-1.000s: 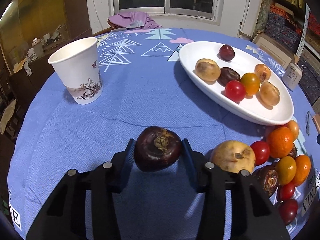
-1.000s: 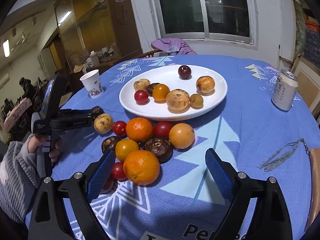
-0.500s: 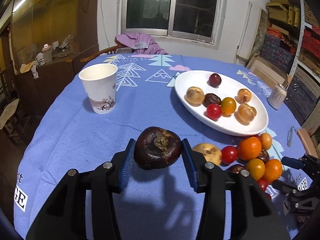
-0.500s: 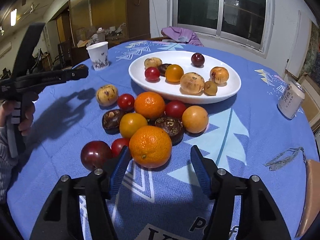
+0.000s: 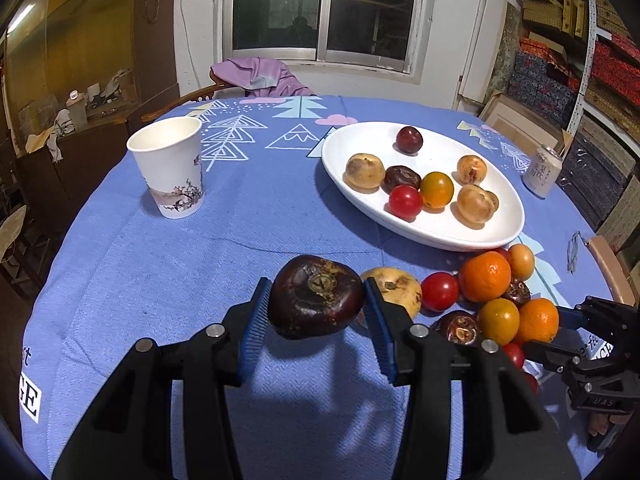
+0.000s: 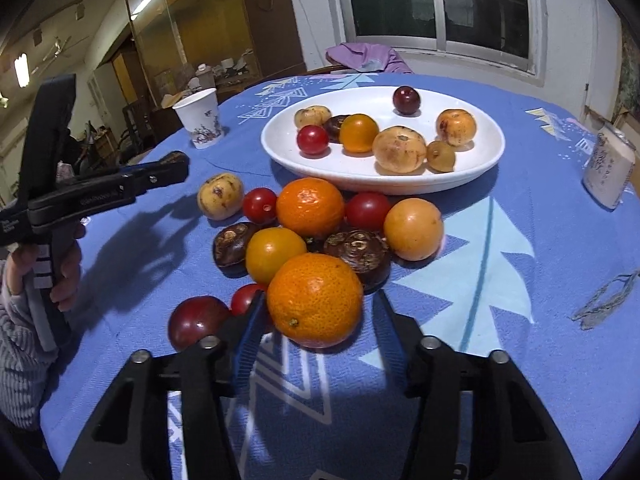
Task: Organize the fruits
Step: 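Grasp the large orange with the right tool while the left tool holds its fruit, then lower both fruits onto the white plate and open both tools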
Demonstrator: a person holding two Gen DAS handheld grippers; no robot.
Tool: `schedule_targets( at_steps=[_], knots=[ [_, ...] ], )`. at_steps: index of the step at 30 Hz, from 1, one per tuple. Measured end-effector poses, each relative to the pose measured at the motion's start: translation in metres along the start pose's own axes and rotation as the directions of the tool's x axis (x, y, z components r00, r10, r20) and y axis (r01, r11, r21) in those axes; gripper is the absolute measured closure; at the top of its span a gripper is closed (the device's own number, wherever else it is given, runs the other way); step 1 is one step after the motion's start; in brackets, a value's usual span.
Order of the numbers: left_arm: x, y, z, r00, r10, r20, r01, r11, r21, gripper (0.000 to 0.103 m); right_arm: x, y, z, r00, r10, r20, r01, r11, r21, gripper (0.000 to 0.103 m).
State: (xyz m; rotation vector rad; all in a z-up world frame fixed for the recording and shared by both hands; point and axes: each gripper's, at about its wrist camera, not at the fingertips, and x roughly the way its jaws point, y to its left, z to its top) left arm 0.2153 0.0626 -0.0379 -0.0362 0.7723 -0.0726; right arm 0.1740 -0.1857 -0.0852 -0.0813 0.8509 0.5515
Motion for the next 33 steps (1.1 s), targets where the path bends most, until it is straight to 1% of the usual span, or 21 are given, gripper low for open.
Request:
schedule_targets(
  at_steps=[6,8,10,14,16,20,23,26,30,33],
  knots=[
    [0.003,-0.006,-0.002,1.000,-0.005,-0.005,0.005,1.000,0.020,0.057,-0.006,-0.006,0.004,1.000,0.029,0.004,-0.029,0.999,0.038,0.056],
    [0.001,-0.008,-0.001,1.000,-0.012,0.005,0.012,1.000,0.025,0.057,-0.023,-0.012,0.008,0.997,0.029,0.066,-0.032,0.998,0.058,0.056],
    [-0.002,-0.010,0.006,1.000,-0.021,0.014,0.020,1.000,0.017,0.057,-0.041,-0.019,0.015,0.991,0.010,0.132,-0.021,0.996,0.084,0.056],
    [-0.002,-0.018,0.031,0.999,-0.028,0.029,0.028,1.000,0.012,0.057,-0.056,-0.040,0.034,0.983,-0.023,0.181,-0.004,0.989,0.148,0.056],
    [0.002,-0.025,0.048,0.999,-0.029,0.034,0.028,0.999,0.030,0.057,-0.055,-0.051,0.054,0.981,-0.054,0.187,0.022,0.985,0.171,0.056],
    [0.021,-0.039,0.087,0.999,-0.018,0.027,0.017,0.999,0.046,0.057,-0.037,-0.069,0.096,0.984,-0.076,0.162,0.043,0.979,0.198,0.056],
    [0.044,-0.045,0.119,1.000,-0.019,0.011,0.019,0.999,0.036,0.057,-0.009,-0.074,0.123,0.990,-0.076,0.118,0.052,0.979,0.195,0.056],
    [0.073,-0.046,0.144,0.999,-0.027,-0.021,0.027,0.999,0.023,0.057,0.024,-0.072,0.142,0.995,-0.070,0.067,0.057,0.983,0.173,0.056],
    [0.117,-0.048,0.164,0.998,-0.008,-0.064,0.009,1.000,0.025,0.057,0.060,-0.069,0.158,0.997,-0.082,0.011,0.080,0.987,0.139,0.056],
    [0.148,-0.049,0.169,0.993,-0.034,-0.115,0.035,0.999,0.008,0.057,0.077,-0.069,0.165,0.995,-0.104,-0.014,0.105,0.988,0.115,0.056]
  ],
)
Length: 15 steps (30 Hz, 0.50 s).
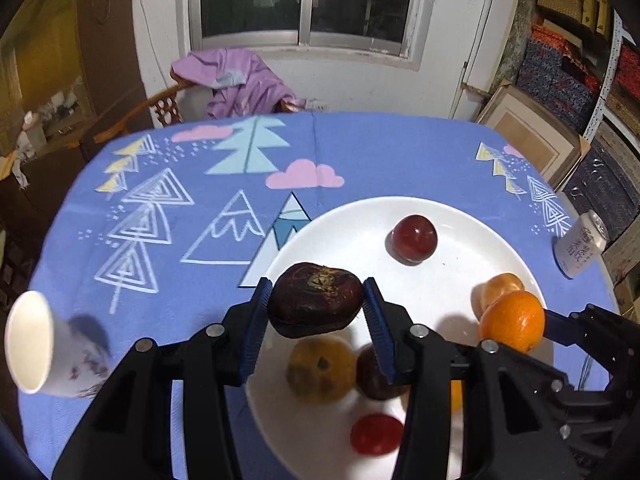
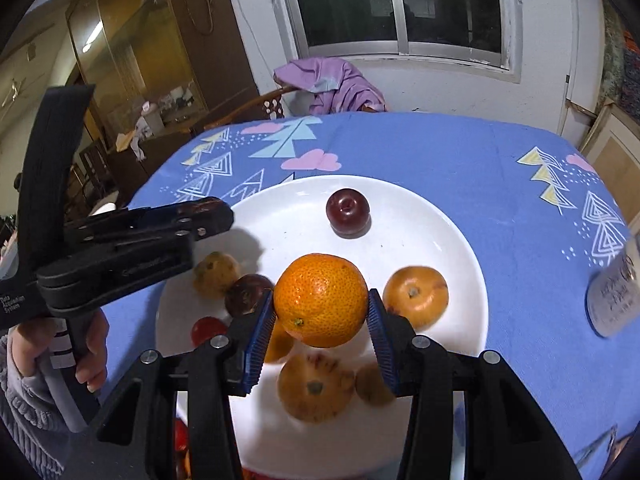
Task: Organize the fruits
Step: 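Lower both fruits onto the white plate and open both tools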
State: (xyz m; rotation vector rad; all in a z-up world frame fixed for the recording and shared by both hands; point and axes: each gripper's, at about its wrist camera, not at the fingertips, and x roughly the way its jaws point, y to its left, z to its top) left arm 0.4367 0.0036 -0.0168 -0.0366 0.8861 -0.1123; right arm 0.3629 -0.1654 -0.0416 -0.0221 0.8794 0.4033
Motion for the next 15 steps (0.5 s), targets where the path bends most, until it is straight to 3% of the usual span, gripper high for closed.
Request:
schedule_targets(
  at_steps=[4,6,7,8,15],
  knots=[
    [0.027,0.000,0.000,0.999,-0.026,-0.040,0.025,1.000,-0.018,0.057,0.018,-0.001,0.005,0.999,-0.021,-0.032,0.021,1.000,-0.016,0.056],
    [0.031,-0.001,-0.001,0.998,-0.034,-0.046,0.033,0.999,-0.016,0.050,0.023,-0.001,0.005,0.999,-0.033,-0.037,0.032,0.999,-0.022,0.055],
    [0.030,-0.001,-0.001,0.999,-0.032,-0.044,0.032,0.999,-0.018,0.040,0.023,-0.002,0.004,0.999,-0.034,-0.038,0.034,0.999,-0.020,0.055],
    [0.027,0.000,-0.001,0.999,-0.030,-0.033,0.030,0.999,-0.020,0.036,0.022,-0.003,0.003,0.999,-0.032,-0.036,0.032,0.999,-0.015,0.055],
    [-0.034,0.015,-0.007,0.999,0.003,0.051,-0.001,0.999,-0.037,0.035,-0.037,-0.015,-0.001,0.995,-0.028,0.096,0.025,0.999,0.041,0.046]
  ],
)
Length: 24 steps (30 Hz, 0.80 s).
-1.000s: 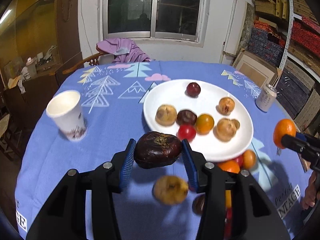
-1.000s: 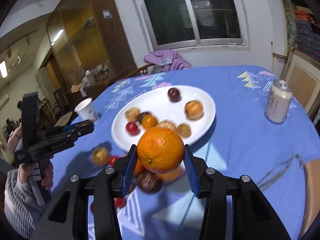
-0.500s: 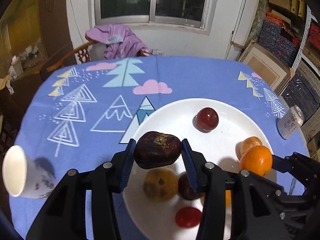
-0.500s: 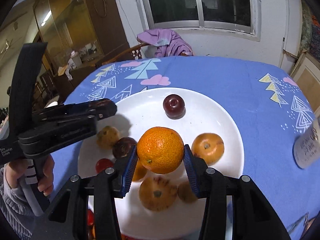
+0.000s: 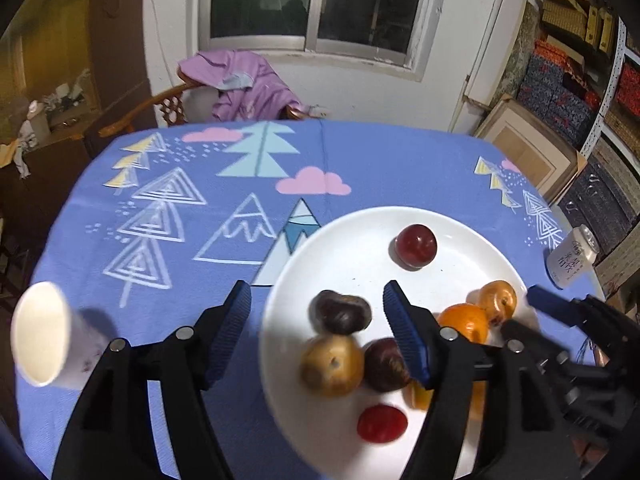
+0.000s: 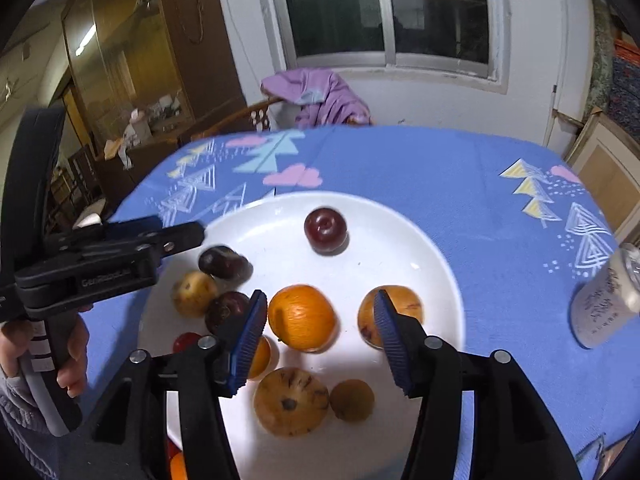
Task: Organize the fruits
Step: 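Lower both fruits onto the white plate and open both tools, then grasp the tan pear-shaped fruit with the left tool while the right tool grasps a large tan round fruit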
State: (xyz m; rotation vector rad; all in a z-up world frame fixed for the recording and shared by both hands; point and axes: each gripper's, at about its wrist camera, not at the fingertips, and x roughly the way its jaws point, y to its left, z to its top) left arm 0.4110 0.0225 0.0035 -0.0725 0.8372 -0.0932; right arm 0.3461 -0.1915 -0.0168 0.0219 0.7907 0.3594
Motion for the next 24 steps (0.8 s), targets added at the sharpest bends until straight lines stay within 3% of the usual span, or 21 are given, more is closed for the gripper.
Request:
schedule_targets(
  at_steps=[5,10,16,24],
  knots=[
    [-0.063,0.011,-0.035,0.996,0.056,0.074,-0.056,0.998,0.006,0.023,-0.068,-0.009,-0.024,0.993,0.050,0.109,-0.058,0.996,0.070,0.031],
    [-0.096,0.016,-0.098,0.994,0.077,0.083,-0.077,0.997,-0.011,0.019,-0.105,-0.021,-0.080,0.980,0.118,0.160,-0.142,0.979,0.148,0.023],
    [-0.100,0.017,-0.153,0.997,0.043,0.070,-0.039,0.997,-0.061,0.019,-0.100,-0.046,-0.115,0.981,0.142,0.129,-0.171,0.953,0.250,0.023],
    [-0.082,0.009,-0.165,0.998,0.041,0.038,-0.041,0.999,-0.006,0.018,-0.089,-0.057,-0.120,0.983,0.159,0.088,-0.179,0.935,0.306,0.023]
  ],
)
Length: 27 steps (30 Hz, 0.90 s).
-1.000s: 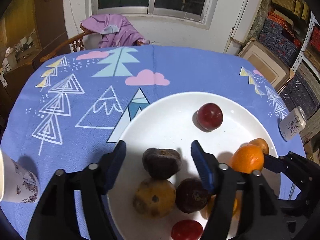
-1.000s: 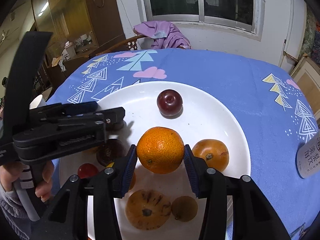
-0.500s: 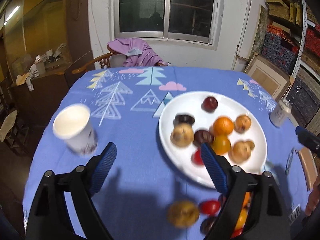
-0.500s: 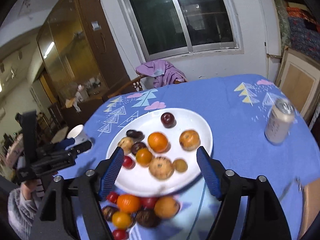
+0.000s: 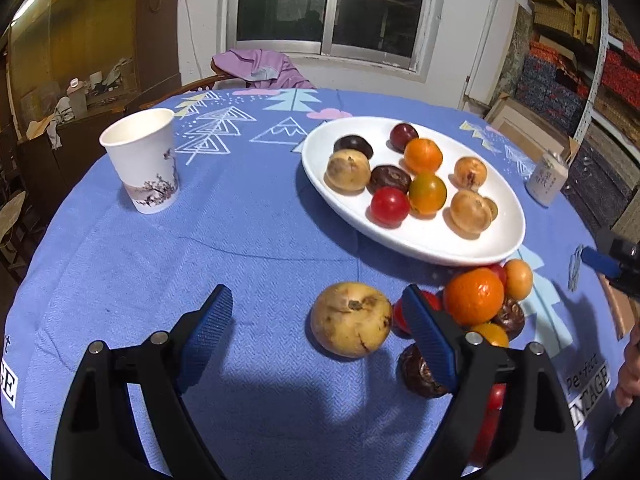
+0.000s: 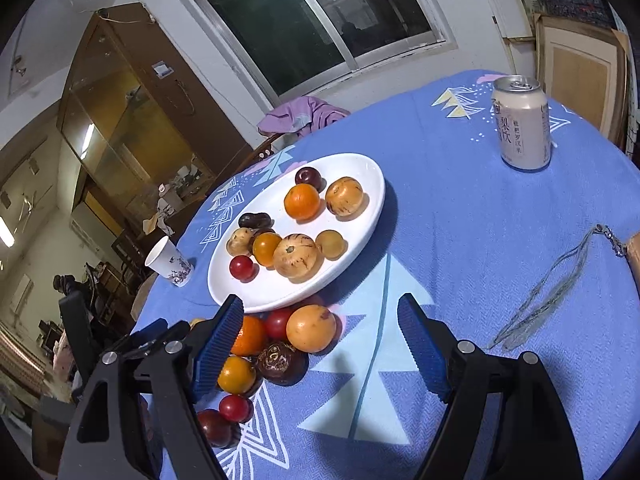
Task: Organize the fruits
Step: 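Grasp the tan pear-shaped fruit with the left tool while the right tool grasps a large tan round fruit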
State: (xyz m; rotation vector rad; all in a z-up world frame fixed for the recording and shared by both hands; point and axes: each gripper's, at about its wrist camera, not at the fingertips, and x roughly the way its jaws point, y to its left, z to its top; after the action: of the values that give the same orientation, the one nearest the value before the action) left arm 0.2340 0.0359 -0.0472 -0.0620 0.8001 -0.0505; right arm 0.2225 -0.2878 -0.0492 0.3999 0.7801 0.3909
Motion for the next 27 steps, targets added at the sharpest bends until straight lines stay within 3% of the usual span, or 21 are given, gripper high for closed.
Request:
schedule_targets(
  at_steps=[10,15,17,22,27],
  knots=[
    [0.012,-0.012,-0.004,1.000,0.011,-0.007,-0.010,0.997,0.082,0.014,0.008,0.004,-0.006,1.000,-0.017,-0.026,0.016,1.000,-0.025,0.023],
    [0.018,-0.006,-0.003,0.999,-0.028,-0.038,0.030,0.998,0.052,0.015,0.012,0.011,-0.010,0.998,-0.043,-0.034,0.041,0.997,-0.071,0.023],
    [0.020,-0.003,-0.003,0.998,-0.045,-0.044,0.047,0.998,0.033,0.028,0.014,0.014,-0.012,0.997,-0.059,-0.040,0.055,0.994,-0.094,0.023],
    [0.022,-0.004,-0.004,0.997,-0.060,-0.052,0.062,0.997,0.039,0.036,0.021,0.018,-0.017,0.995,-0.076,-0.064,0.068,0.990,-0.125,0.023],
    [0.015,-0.010,-0.005,0.997,-0.066,-0.036,0.068,0.996,0.066,0.052,0.028,0.021,-0.022,0.992,-0.098,-0.080,0.084,0.984,-0.158,0.023]
  ],
)
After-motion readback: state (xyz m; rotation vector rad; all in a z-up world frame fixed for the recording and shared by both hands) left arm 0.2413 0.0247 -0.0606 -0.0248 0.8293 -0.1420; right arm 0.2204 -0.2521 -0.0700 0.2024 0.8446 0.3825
